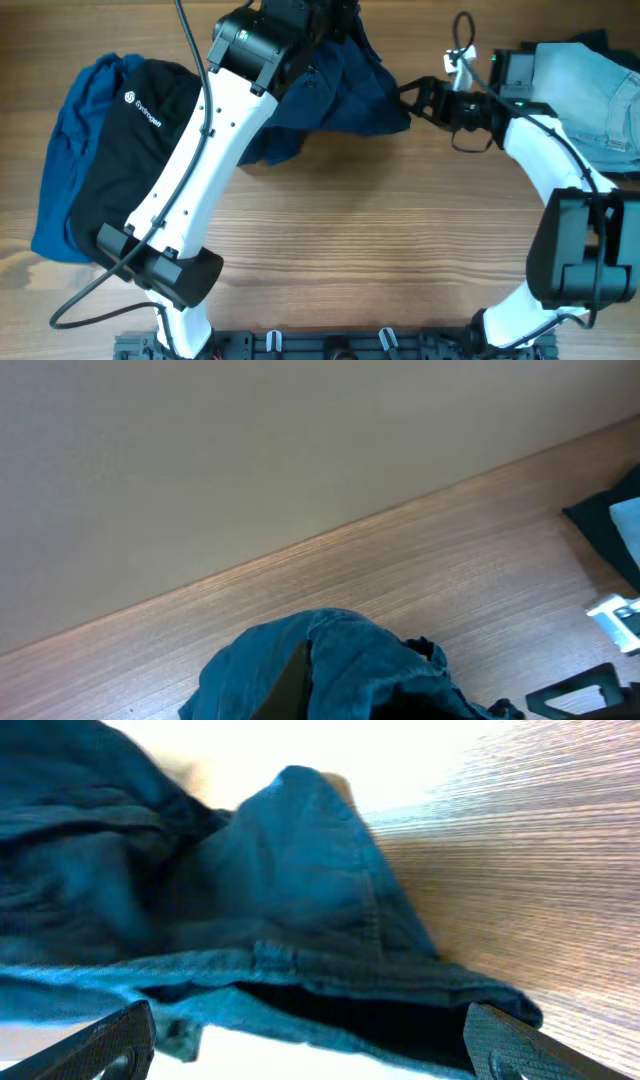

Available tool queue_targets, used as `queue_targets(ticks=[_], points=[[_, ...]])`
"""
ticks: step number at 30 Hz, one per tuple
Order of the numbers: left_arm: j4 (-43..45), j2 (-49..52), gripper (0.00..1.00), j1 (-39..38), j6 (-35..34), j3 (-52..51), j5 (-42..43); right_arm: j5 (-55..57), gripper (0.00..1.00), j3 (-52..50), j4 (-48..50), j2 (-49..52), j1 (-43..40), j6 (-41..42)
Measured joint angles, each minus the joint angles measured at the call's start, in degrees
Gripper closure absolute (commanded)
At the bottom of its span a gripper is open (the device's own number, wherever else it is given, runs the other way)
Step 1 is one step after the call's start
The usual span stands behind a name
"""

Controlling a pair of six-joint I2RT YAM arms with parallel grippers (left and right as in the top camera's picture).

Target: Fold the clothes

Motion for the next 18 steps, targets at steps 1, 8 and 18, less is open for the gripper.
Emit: queue_targets(ticks=[1,8,18], points=[[0.0,0.0,0.96,0.0,0.0,0.0,0.0,1.18,0.0,0.0,0.48,0.0,0.63,0.17],[-0.04,0.0,0.96,0.0,0.0,0.0,0.0,7.19,0.01,0.0,4.76,1.09,4.0,3.08],[-0.17,-0.24,0.96,0.0,0.02,0.0,-0.5,9.03,0.0,0.0,5.49,7.61,3.93,4.5]])
